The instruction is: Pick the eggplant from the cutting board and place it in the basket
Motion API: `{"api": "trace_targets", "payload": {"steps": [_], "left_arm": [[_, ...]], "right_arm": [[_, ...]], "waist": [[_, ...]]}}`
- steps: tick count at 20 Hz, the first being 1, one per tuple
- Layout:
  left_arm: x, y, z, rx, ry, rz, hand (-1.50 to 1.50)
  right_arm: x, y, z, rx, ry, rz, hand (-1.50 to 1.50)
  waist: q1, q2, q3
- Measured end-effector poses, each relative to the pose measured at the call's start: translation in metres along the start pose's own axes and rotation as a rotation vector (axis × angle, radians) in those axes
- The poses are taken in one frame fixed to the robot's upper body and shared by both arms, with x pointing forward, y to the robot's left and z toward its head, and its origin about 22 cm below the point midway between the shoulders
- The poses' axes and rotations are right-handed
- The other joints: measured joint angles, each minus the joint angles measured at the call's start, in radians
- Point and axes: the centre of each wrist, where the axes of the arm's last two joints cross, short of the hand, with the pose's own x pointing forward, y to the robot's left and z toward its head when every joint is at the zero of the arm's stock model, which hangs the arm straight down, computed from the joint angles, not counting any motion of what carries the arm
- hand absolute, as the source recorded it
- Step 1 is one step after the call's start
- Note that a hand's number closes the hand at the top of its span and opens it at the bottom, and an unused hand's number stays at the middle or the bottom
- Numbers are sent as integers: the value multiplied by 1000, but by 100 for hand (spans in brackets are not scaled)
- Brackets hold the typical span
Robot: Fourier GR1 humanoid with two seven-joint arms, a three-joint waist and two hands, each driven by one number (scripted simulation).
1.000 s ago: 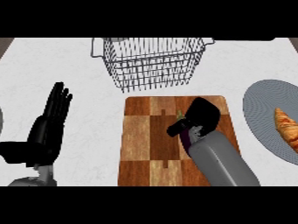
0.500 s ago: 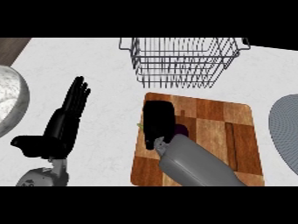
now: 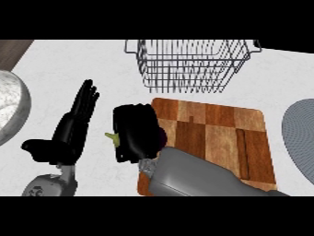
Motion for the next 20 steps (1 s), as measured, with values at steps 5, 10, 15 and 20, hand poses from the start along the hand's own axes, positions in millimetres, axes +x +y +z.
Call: {"api": "trace_targets", "payload": {"steps": [5,10,15,20], "left_arm": [[-6,6,1,24,16,-2,0],[-6,10,5,53,19,-13,0],[-4,15,9,78,20,-16,0],[-5,21,13,107,26,-17,0]], "right_arm": [[35,-26,10,-110,-115,-144,150],[63,-47,17,-152,-201,-212,150],[80,-67,12,-175,-178,-222,150],[84,-72,-2,-216,-123,-160,150]], "waist": [[-29,-9,-2],[-54,-17,-3],[-84,-23,-3],[-111,-24,-2]]}}
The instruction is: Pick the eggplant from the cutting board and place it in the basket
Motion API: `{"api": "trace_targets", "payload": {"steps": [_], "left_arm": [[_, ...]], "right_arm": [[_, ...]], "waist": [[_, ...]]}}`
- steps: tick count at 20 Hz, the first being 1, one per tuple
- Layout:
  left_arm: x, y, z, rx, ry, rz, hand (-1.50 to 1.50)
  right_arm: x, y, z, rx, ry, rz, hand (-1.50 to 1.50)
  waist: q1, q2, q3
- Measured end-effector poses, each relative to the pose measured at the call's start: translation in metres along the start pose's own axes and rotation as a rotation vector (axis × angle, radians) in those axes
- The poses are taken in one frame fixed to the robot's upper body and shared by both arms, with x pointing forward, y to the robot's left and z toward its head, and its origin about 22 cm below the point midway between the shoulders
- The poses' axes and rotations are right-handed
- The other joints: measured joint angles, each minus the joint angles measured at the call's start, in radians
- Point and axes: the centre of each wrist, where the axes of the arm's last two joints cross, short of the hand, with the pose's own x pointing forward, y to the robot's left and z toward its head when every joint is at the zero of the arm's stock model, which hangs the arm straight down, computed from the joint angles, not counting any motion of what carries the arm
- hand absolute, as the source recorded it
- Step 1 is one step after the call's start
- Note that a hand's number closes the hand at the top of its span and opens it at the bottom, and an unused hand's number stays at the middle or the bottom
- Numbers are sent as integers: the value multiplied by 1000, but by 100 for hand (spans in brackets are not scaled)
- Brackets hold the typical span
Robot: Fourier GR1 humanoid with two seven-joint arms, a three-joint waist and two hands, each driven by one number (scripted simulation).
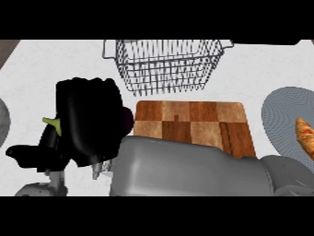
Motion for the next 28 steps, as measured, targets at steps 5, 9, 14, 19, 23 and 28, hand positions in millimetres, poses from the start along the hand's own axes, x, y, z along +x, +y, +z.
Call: {"api": "trace_targets", "payload": {"steps": [5,9,14,19,23,28], "left_arm": [[-1,10,3,22,-2,-7,0],[-1,8,10,27,-3,-3,0],[1,8,10,32,-4,-1,0],[-2,11,9,32,-4,4,0],[0,11,7,32,-4,-1,0],[-2,13,7,29,-1,-2,0]], "right_arm": [[-1,-3,-15,-36,44,55,150],[-15,-3,-30,-59,95,46,150],[-36,-6,-43,-90,152,39,150],[-67,-6,-52,-89,201,67,150],[-84,-3,-58,-64,236,105,150],[-106,5,-64,-31,257,157,150]], "waist": [[-20,1,1],[-26,3,1],[-32,5,2],[-34,6,2],[-32,7,2],[-31,8,2]]}}
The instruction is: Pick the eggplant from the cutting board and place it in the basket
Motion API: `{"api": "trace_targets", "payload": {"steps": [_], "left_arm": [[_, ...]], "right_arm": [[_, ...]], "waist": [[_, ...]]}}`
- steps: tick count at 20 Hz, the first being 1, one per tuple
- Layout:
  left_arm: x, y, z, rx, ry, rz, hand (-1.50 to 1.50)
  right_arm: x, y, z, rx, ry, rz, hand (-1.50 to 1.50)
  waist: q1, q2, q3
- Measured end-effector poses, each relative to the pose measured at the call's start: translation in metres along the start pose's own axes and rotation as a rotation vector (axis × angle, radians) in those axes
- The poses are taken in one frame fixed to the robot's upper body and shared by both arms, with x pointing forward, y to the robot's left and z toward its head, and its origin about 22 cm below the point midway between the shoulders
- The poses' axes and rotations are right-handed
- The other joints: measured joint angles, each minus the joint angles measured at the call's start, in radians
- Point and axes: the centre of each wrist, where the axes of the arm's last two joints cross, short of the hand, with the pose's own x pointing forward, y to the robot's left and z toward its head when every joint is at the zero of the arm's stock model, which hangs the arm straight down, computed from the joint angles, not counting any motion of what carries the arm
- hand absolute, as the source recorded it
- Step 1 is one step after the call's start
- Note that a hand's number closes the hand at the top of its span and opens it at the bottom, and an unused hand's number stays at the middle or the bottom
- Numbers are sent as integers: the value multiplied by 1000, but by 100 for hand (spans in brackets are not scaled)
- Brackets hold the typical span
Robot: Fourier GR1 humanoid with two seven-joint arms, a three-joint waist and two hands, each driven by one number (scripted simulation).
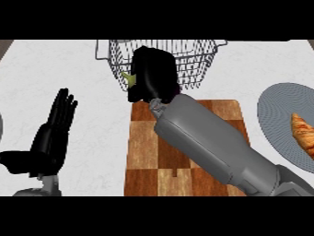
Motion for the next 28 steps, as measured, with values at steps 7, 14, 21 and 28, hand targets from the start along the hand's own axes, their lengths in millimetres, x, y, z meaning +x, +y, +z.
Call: {"api": "trace_targets", "payload": {"steps": [7,14,21,28], "left_arm": [[4,-1,-5,-5,-5,-1,0],[9,-1,-5,-7,-8,-1,0],[8,3,-6,-10,-11,-4,0],[3,-1,-4,-7,-7,0,0]], "right_arm": [[-27,15,-18,2,1,-26,150],[-45,17,-22,-19,-19,-81,150],[-54,17,-29,-33,4,-114,-150],[-61,19,-28,-42,-27,-168,-150]], "waist": [[7,-5,0],[8,-20,-3],[15,-31,-6],[16,-34,-4]]}}
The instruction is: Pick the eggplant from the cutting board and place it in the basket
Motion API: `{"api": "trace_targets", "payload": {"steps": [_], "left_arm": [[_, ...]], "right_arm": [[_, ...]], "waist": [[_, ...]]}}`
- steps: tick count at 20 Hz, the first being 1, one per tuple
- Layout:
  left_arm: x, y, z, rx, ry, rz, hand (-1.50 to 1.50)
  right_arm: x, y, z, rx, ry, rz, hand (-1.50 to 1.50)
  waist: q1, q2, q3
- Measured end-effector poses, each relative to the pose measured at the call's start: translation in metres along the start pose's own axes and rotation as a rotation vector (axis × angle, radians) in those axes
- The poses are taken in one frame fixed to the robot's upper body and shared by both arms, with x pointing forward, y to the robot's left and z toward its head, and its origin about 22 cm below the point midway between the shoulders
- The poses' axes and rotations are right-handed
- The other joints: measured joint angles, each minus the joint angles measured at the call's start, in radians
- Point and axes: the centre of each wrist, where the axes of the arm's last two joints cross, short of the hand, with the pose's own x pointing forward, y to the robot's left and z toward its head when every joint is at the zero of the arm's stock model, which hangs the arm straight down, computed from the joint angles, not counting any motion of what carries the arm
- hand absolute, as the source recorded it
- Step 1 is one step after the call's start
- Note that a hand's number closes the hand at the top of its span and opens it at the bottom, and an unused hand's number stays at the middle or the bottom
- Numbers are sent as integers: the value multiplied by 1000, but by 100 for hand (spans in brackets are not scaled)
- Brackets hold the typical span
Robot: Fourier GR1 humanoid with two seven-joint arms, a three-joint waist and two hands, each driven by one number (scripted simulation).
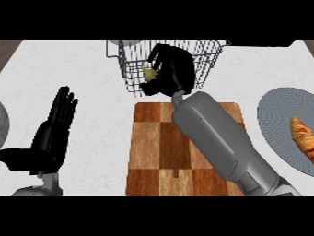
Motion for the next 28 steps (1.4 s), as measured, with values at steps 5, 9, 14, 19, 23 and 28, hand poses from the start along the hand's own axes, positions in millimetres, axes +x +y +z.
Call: {"api": "trace_targets", "payload": {"steps": [5,9,14,19,23,28], "left_arm": [[1,1,3,7,1,-1,0],[2,6,1,13,3,4,0],[1,0,-1,16,4,-2,0],[1,2,5,20,8,-3,0],[2,2,7,21,7,-5,0],[5,3,8,19,5,-9,0]], "right_arm": [[-8,-5,-3,-80,-28,-67,-150],[-15,-17,-9,-176,-34,-74,-150],[-27,-37,-11,-242,19,-61,-150],[-43,-69,-8,-329,95,-100,-150],[-63,-104,0,-386,122,-182,-150],[-82,-144,14,-382,101,-242,-150]], "waist": [[-4,6,1],[-13,12,2],[-23,23,4],[-30,26,4],[-31,28,4],[-28,30,4]]}}
